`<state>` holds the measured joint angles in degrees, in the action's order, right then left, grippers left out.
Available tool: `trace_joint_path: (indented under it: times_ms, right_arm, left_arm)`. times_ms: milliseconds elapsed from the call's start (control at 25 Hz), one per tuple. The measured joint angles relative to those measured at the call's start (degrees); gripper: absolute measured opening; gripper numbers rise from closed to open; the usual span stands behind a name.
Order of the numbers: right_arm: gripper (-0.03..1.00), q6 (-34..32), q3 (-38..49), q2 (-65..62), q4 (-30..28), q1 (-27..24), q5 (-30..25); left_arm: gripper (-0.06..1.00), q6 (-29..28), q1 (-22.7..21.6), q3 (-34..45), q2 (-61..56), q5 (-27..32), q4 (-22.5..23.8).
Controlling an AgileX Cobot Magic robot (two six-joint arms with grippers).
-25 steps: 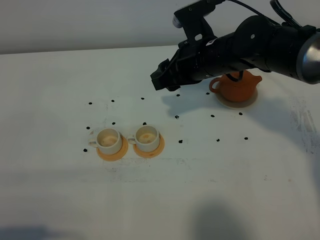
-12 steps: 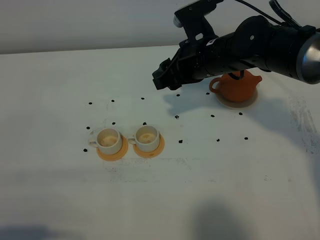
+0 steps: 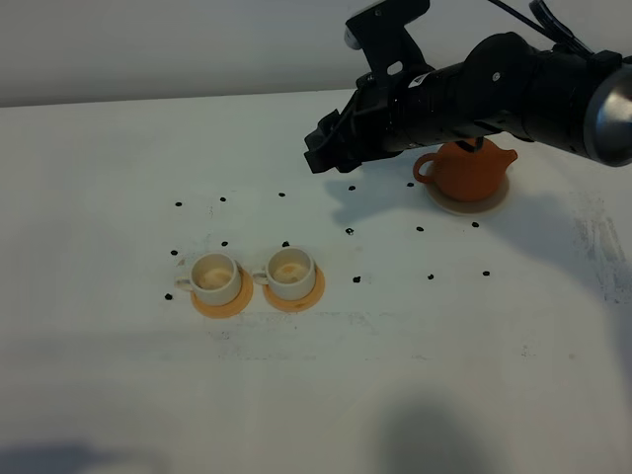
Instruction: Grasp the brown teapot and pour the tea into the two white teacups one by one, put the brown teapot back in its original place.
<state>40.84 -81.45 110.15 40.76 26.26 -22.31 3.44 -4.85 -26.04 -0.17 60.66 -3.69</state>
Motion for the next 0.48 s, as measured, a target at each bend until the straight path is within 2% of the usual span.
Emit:
trace_joint_path:
  times_ms: [480]
  right_arm:
    - [0.54, -2.94, 0.00, 3.72, -0.07, 0.00, -0.24]
  left_arm:
    - [0.50, 0.00, 0.00, 0.00, 0.00, 0.00, 0.00]
